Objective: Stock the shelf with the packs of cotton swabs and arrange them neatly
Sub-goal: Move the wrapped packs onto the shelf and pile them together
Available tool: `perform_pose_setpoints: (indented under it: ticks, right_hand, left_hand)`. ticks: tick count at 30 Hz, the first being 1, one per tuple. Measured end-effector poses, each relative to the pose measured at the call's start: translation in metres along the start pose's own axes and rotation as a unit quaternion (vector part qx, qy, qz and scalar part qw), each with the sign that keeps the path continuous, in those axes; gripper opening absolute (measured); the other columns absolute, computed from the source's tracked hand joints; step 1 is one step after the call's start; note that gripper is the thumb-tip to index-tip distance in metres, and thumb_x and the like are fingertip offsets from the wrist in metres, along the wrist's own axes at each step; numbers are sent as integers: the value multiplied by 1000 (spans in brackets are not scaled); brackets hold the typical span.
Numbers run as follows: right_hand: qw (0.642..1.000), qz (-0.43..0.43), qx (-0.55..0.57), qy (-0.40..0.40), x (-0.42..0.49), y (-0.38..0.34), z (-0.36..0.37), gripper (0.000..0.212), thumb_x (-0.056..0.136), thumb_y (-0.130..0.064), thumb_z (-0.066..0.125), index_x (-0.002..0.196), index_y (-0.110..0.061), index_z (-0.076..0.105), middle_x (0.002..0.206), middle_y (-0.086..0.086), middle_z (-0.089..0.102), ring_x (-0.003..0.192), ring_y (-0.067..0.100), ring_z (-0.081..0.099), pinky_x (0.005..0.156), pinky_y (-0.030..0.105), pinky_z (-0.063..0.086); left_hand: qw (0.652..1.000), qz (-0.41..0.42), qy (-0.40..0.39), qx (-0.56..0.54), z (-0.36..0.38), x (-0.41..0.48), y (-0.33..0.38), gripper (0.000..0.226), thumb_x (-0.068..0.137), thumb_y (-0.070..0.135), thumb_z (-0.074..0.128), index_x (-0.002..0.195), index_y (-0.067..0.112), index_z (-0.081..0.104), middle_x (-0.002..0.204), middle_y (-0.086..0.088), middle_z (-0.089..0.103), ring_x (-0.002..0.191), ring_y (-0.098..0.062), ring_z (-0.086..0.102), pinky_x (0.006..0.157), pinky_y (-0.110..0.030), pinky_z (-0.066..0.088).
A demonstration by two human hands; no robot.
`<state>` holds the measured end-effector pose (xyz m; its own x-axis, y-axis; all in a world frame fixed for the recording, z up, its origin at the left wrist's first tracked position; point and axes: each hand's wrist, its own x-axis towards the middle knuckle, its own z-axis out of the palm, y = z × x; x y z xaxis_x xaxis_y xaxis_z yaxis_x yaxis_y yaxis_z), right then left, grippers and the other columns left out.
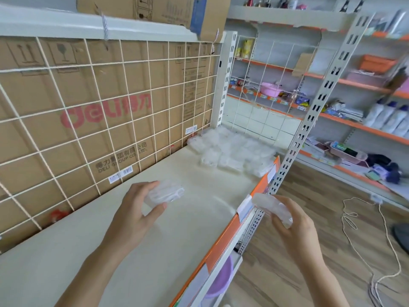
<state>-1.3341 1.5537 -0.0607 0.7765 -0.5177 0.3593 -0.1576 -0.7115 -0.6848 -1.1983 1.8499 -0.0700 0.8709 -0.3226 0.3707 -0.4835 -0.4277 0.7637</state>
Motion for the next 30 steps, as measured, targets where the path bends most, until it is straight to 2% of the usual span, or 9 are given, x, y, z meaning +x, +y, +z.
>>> perform_pose_setpoints:
  ticks: [5,11,14,16,19,23,25,27,30]
  right_hand:
    - [999,-29,12,-5,49,18,16,38,81,-3,67,110,-26,64,94,-18,57,85,3,50,70,2,37]
    - [995,-69,33,-57,133,40,41,45,82,-4,64,113,-36,59,108,-17,61,98,6,56,70,20,41]
    - [989,-114,28,-86,173,44,54,47,84,-5,63,115,-39,56,106,-17,57,98,3,51,72,7,37]
    - [985,-136,17,-100,198,48,63,45,84,-4,64,117,-34,59,105,-19,54,97,6,53,68,6,37]
    - [978,-172,-6,-116,233,53,83,45,82,-6,67,118,-32,62,108,-21,53,102,9,54,68,10,38]
    - [963,-213,-40,-159,273,58,115,47,73,-3,74,112,-30,67,113,-8,63,113,17,56,80,23,41]
    - [949,-250,-90,-171,289,57,128,50,66,-6,80,109,-30,69,109,-2,67,108,23,62,76,32,40]
    - [941,-252,-113,-196,302,49,136,47,76,-16,76,119,-31,64,122,-1,62,118,21,54,83,35,35]
    - [929,-233,-106,-268,314,42,151,49,92,-28,58,139,-33,43,147,-2,38,139,13,27,105,25,24]
  left_hand:
    - [1000,-5,1,16,22,36,-9,50,70,65,47,116,47,44,118,25,45,110,13,40,85,1,29]
    - [998,-44,21,34,53,87,-22,36,82,62,57,113,51,43,118,28,43,104,10,41,83,-2,31]
    - [995,-72,44,59,73,114,-32,43,80,52,56,120,41,48,115,21,47,107,3,42,83,-14,32]
    - [990,-86,65,89,89,129,-43,46,81,41,63,124,28,52,117,11,49,111,-6,44,86,-21,31]
    - [978,-109,109,143,116,146,-58,47,81,16,72,125,13,57,117,-2,52,113,-21,49,85,-25,34]
    - [962,-139,148,184,141,168,-68,56,73,9,79,125,8,59,111,-12,55,103,-31,55,81,-37,45]
    - [956,-161,136,206,151,178,-69,59,68,14,83,122,6,61,106,-15,57,93,-37,60,76,-41,50]
    - [949,-163,111,245,161,186,-67,57,72,37,77,118,5,64,101,-15,61,85,-37,63,69,-42,53]
    - [948,-168,87,256,171,196,-62,84,83,73,28,120,7,64,111,-15,61,96,-36,62,75,-41,53]
